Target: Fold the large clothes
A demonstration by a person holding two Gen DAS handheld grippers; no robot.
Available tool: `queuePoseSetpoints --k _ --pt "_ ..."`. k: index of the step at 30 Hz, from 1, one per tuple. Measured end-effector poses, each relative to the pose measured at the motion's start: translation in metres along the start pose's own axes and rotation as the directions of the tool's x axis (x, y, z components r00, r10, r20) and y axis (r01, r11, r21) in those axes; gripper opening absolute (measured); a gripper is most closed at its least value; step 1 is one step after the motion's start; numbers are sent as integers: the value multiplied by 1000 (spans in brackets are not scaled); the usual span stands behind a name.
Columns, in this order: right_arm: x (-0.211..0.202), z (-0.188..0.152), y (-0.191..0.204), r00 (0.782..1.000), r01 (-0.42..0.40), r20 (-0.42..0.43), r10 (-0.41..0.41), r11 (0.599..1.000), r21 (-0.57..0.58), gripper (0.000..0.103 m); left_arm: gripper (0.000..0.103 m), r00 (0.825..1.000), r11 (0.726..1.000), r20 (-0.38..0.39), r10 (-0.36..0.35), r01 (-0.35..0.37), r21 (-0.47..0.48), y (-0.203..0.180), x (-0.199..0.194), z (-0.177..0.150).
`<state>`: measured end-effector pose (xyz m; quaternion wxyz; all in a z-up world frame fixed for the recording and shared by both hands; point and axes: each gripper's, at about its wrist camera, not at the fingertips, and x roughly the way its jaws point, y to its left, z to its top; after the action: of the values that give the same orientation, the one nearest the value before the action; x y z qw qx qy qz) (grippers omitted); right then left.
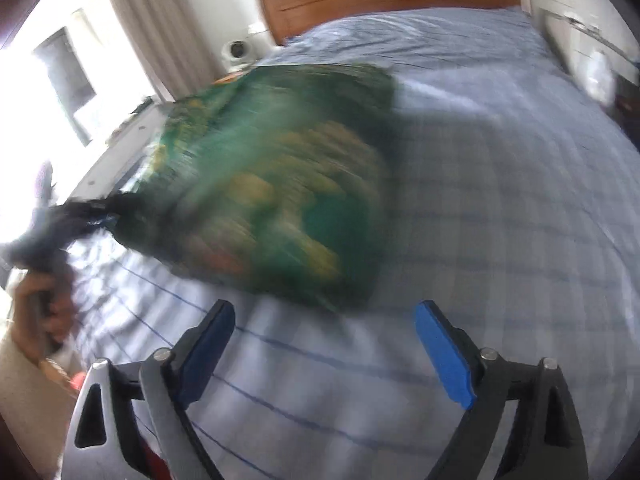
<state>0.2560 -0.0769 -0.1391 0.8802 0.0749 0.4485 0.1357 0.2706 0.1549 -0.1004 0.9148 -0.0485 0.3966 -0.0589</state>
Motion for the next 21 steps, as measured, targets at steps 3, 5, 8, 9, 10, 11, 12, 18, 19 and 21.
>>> queuePoseSetpoints --k 3,5,8,9,10,11,12,18,19,21 --pt "-15 -26 -35 995 98 -13 -97 992 78 92 103 984 986 85 154 -159 48 -13 -31 -11" --pt "-27 -43 -55 993 117 -15 -116 978 170 92 103 978 981 102 182 -188 45 -18 -40 -16" --pt "-39 -57 -70 993 119 -28 -115 958 260 92 103 963 969 133 234 -243 55 -27 -48 -22" --pt "-42 -61 -73 993 120 -38 -114 953 279 92 103 957 963 147 252 -263 62 -33 -49 -25" --pt "-43 -61 -75 992 123 -43 -115 951 283 92 103 950 957 159 268 -282 68 -37 -54 -26" --pt "-46 -61 -76 992 128 -45 -120 952 277 92 103 946 953 164 280 -295 76 -36 -49 -23" --pt "-49 -60 -76 991 133 -39 -127 956 263 92 103 943 949 166 290 -306 82 -38 -49 -24" --pt "-66 -52 -61 988 146 18 -151 976 162 93 103 922 932 190 337 -355 71 -43 -55 -19" --pt "-66 -51 -55 987 154 16 -158 979 133 93 103 915 928 196 352 -369 57 -42 -56 -19" --pt "-65 -50 -47 988 152 13 -154 984 91 93 103 884 904 216 414 -428 19 -37 -60 -19"
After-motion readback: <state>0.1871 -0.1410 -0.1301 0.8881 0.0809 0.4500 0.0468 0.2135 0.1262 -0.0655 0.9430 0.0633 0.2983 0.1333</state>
